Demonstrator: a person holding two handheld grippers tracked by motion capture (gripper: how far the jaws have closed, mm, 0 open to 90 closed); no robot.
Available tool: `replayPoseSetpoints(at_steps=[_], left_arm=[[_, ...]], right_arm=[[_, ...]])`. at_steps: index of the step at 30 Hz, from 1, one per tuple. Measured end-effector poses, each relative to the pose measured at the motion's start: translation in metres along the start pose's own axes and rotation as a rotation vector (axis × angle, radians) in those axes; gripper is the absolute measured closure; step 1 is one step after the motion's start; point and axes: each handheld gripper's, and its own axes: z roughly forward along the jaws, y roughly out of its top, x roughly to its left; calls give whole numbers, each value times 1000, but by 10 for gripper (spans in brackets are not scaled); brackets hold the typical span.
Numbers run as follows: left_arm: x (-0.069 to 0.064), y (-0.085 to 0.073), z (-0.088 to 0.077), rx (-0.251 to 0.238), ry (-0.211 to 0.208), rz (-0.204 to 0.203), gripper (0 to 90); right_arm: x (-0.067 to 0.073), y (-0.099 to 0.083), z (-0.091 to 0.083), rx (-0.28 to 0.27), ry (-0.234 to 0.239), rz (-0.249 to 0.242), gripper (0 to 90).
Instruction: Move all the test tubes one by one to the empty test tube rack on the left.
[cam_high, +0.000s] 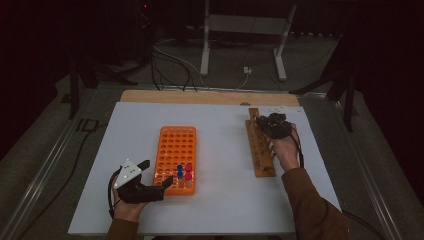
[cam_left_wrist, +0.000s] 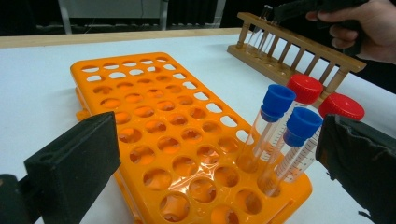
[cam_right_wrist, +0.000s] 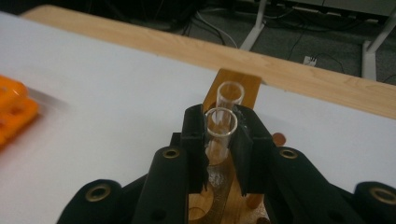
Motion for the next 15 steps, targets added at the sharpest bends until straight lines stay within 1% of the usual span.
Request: replayPoseSetpoints(at_steps=[1,5,8,13,15], left_arm=[[0,0,0,-3,1,-2,8],[0,1,-1,-6,4,-1,8],[0,0,0,-9,6,-5,8],[-1,1,0,-24,14,-8,8],[-1,2,0,-30,19,-8,8]], right_arm=[[0,1,-3,-7,0,7,765],[1,7,-15,-38,-5,6,765],[1,12,-24,-66,-8,20,766],[1,22,-40,-101,-10,9,765],[1,26,-46,-115,1,11,765]])
